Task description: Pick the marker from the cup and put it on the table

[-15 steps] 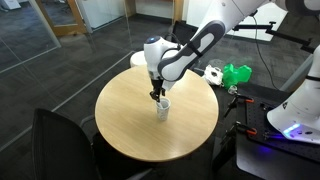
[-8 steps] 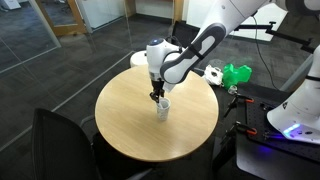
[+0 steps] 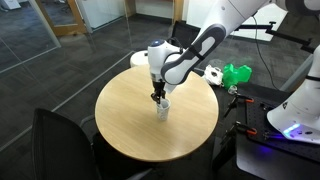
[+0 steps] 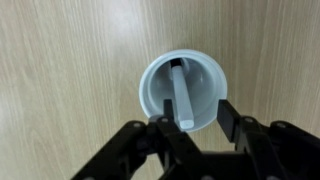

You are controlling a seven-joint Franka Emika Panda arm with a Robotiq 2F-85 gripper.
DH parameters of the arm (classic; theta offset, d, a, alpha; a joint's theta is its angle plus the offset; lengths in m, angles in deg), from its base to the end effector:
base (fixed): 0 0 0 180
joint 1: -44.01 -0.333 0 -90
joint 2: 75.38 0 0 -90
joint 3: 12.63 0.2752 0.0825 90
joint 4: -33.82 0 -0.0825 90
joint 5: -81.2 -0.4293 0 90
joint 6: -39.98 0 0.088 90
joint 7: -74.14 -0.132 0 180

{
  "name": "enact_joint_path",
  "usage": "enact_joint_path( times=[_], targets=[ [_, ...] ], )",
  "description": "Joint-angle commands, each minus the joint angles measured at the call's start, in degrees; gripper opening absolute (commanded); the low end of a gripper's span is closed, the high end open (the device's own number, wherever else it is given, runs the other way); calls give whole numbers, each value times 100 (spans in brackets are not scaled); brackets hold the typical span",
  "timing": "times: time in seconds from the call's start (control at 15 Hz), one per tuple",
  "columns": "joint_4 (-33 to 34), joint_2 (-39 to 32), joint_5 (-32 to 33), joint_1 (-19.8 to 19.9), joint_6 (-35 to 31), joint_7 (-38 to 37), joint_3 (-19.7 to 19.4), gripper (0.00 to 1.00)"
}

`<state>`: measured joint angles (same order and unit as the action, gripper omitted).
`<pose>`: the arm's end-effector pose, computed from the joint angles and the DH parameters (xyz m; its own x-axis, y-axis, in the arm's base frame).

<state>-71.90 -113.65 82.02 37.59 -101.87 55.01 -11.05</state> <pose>0.6311 0.0893 0.0642 0.9816 -0.1873 -0.0378 -0.1873 -0.9823 0.0039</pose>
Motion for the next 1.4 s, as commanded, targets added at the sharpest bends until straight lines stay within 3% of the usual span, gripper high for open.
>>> enact_joint_path(
  times=[0.0, 1.33],
  targets=[
    [-132, 66, -191, 16, -82, 205, -19, 50],
    [80, -402, -218, 78, -60, 281, 12, 35]
  ],
)
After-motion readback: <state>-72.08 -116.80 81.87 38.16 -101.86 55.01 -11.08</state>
